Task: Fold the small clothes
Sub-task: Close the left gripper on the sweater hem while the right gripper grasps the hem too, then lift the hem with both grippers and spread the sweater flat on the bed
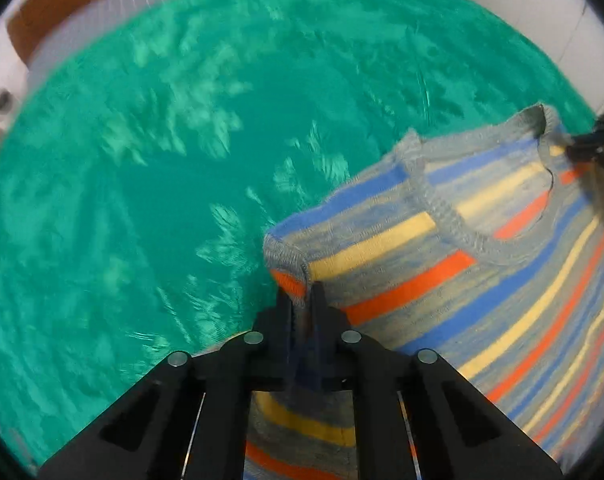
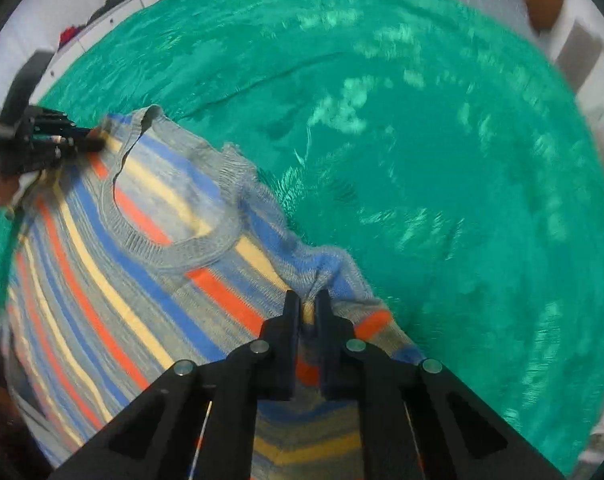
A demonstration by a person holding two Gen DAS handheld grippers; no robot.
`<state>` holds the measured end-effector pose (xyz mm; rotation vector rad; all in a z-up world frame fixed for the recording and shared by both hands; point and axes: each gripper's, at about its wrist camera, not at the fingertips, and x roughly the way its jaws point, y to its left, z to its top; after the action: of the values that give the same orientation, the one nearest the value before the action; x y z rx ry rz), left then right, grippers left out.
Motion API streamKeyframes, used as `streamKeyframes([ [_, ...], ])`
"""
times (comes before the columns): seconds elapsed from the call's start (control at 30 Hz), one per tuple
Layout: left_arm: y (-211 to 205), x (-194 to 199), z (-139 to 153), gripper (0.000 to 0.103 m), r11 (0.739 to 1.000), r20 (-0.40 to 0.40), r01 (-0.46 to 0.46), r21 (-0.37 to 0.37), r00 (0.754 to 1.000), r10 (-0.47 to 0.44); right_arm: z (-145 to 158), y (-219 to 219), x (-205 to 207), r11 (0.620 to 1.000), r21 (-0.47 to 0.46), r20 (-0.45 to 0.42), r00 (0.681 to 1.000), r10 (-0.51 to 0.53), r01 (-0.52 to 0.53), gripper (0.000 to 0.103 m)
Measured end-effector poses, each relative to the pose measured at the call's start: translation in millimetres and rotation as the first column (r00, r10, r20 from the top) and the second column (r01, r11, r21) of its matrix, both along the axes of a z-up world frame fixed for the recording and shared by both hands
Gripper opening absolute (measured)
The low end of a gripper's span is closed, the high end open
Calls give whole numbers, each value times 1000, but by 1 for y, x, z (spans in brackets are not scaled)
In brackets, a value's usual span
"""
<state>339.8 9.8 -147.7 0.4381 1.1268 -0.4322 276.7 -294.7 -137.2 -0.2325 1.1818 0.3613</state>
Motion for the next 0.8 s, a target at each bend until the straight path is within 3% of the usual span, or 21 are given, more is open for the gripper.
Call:
streamKeyframes([
  [0.13, 2, -14, 17, 5, 996, 125, -84, -12, 989, 85, 21, 13, -22, 987, -157, 170, 985, 13, 14, 6],
  [0.27, 1, -2, 35, 5, 987, 180, -157, -45, 970, 163, 36, 16, -22, 971, -234, 284, 959, 17, 52, 6],
  [0.47, 4, 31, 57, 5, 966, 263, -246, -81, 929, 258, 55, -2, 19, 964, -189, 382, 918, -106, 189, 6],
  [0.57, 1, 54, 49, 7, 949, 302, -310, -61, 900, 313, 59, -3, 46, 959, -161, 403, 902, -153, 234, 6],
  [0.63, -4, 69, 29, 15, 935, 239, -353, -24, 906, 348, 46, -2, 73, 959, -134, 340, 921, -191, 249, 8],
  [0.73, -3, 65, 18, 26, 934, 199, -356, 16, 917, 346, 24, -5, 90, 954, -108, 247, 937, -246, 279, 25],
  [0.8, 7, 47, 27, 45, 949, 232, -315, 20, 925, 302, 29, -9, 77, 961, -52, 252, 934, -252, 273, 43],
])
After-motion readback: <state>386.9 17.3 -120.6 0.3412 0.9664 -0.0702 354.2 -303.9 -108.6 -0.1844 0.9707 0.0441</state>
